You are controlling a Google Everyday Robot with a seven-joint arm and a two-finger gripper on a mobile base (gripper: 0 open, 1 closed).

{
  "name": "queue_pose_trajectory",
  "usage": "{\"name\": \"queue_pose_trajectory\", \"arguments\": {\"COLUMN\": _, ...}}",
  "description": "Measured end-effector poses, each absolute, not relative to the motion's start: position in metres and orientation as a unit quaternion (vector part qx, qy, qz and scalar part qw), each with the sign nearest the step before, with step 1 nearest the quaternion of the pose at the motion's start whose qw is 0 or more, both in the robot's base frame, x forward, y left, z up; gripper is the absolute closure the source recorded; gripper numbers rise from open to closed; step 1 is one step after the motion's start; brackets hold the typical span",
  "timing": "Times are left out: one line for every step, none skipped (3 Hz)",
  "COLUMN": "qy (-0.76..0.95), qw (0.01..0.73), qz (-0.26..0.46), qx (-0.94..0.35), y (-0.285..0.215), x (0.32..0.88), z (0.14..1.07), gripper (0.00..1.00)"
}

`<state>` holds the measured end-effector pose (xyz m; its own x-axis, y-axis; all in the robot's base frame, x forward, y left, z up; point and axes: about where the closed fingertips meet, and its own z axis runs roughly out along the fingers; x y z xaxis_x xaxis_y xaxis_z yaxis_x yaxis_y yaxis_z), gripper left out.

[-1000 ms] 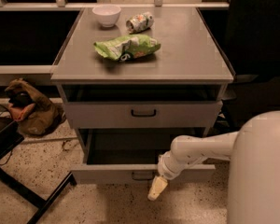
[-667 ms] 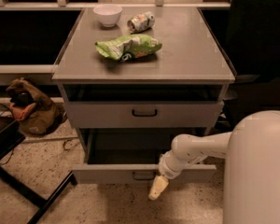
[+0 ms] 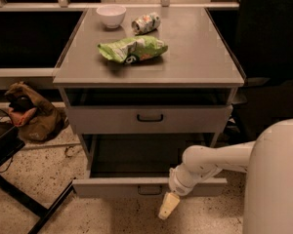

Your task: Open middle drawer

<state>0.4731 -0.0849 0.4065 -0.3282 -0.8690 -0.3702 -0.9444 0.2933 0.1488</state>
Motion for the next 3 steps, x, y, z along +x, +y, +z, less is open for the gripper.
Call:
{"name": "queue_pose_trajectory", "arguments": {"qy": 0.805, "qw": 0.11, "qz": 0.173, "qx": -0.557, "y": -0.087, "x": 0.442, "z": 0.428, "gripper": 0.0}}
{"name": "queue_pose_trajectory", "arguments": {"qy": 0.803, "qw": 0.085, "qz": 0.18, "qx": -0.562, "y": -0.093, "x": 0.41, "z": 0.423, "gripper": 0.0}}
{"name": "queue_pose_trajectory", "arguments": {"qy": 0.803, "qw": 0.085, "qz": 0.18, "qx": -0.562, "y": -0.093, "x": 0.41, "z": 0.423, "gripper": 0.0}}
